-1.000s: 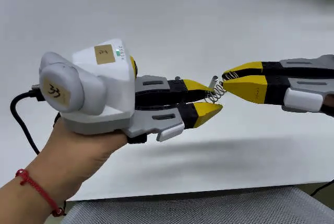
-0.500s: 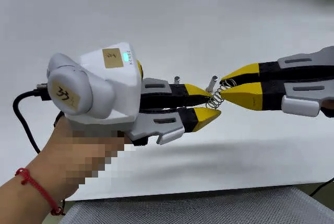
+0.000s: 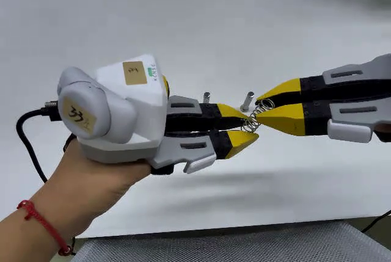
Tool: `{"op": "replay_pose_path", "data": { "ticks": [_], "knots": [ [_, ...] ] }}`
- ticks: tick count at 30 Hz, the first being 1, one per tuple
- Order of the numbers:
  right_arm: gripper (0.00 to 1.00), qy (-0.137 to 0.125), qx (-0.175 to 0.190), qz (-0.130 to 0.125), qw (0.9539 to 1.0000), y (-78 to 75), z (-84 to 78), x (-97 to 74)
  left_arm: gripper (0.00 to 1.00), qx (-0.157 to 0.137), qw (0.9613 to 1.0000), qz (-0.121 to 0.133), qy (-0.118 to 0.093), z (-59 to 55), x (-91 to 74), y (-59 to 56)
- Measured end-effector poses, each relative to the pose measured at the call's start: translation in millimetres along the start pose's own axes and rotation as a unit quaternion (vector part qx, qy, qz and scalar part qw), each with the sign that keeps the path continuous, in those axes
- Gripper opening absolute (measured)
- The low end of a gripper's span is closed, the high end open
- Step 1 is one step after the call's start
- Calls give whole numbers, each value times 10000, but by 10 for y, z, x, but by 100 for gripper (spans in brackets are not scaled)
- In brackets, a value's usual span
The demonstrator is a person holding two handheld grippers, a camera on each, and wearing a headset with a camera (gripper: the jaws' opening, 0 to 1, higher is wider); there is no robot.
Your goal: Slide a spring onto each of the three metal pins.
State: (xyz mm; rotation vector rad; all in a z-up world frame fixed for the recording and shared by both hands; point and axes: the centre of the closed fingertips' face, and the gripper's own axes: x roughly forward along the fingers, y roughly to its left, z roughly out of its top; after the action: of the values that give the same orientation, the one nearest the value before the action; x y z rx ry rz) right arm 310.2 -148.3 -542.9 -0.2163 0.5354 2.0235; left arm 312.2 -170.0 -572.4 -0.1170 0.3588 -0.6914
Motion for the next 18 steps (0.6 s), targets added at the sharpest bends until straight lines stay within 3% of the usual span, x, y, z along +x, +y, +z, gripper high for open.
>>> {"op": "replay_pose_path", "data": {
  "ticks": [18],
  "knots": [
    [14,218,-192,9,9996,17,-14,18,10,-29,10000,-70,-7,-2,-9,-4]
  ]
}}
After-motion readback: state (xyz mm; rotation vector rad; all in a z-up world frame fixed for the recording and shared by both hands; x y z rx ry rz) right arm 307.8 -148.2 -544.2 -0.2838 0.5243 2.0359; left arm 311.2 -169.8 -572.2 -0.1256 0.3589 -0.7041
